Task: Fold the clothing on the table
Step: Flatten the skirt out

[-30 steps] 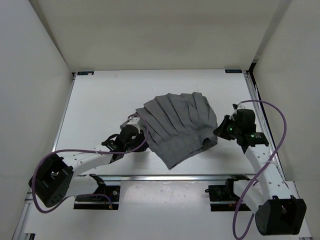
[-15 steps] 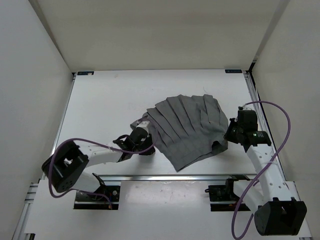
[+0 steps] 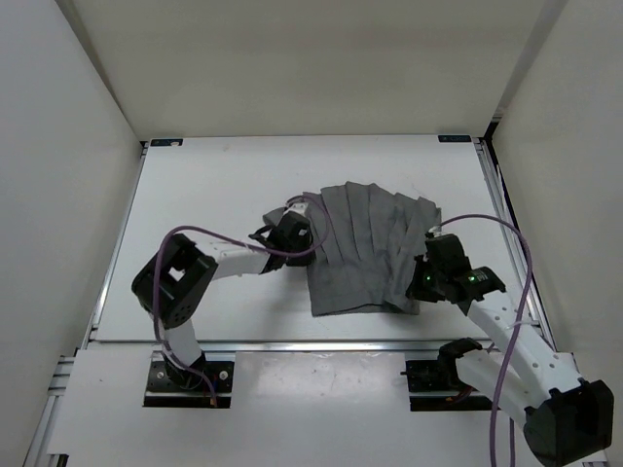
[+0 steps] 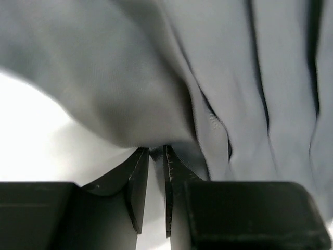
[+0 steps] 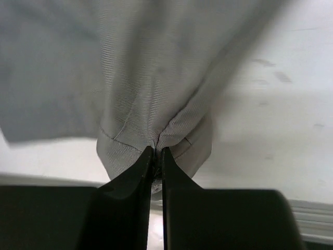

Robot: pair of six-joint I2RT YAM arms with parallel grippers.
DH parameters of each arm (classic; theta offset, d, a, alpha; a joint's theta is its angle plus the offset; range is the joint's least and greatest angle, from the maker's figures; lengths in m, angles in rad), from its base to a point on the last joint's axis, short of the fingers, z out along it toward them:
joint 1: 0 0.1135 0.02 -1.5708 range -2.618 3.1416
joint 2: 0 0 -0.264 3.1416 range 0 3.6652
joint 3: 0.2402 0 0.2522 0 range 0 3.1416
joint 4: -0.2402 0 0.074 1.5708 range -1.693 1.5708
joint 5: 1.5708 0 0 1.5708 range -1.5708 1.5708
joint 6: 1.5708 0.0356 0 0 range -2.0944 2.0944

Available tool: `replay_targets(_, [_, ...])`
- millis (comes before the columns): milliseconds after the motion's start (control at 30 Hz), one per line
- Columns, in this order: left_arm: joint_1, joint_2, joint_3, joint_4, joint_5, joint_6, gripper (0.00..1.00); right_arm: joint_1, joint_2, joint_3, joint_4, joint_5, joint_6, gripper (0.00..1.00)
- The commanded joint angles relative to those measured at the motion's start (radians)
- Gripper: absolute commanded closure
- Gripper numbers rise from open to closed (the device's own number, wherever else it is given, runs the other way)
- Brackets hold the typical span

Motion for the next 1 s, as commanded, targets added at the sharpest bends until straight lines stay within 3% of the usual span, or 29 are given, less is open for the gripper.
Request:
replay_targets(0, [0.04,0.066,0.17,-0.102,-0.042,0.102,0.72,0.108,-0.025,0.008,-0.006,-0.026,0.083,1.0])
replay_targets(167, [0.03,0.068,0.271,-0.177,-0.036,0.136,0.67,0.034,0.002,0.002,0.023,-0.09,0.04,1.0])
replay_targets(333, [0.025,-0.146,0.021,-0.087,-0.012,0.075,0.51,-0.112,0.019,-0.003,0.04,-0.125,-0.04,1.0])
replay_targets(500, [0.03,-0.289,-0.154,-0.032,0.025,0.012,0.39,-0.143,0.051,0.002,0.072,-0.144,-0.06,1.0])
replay_targets(967, [-0.015,-0.228,-0.231,0.12,0.163,-0.071,0.42,-0.145,0.055,0.014,0.064,-0.109,-0.068,1.0])
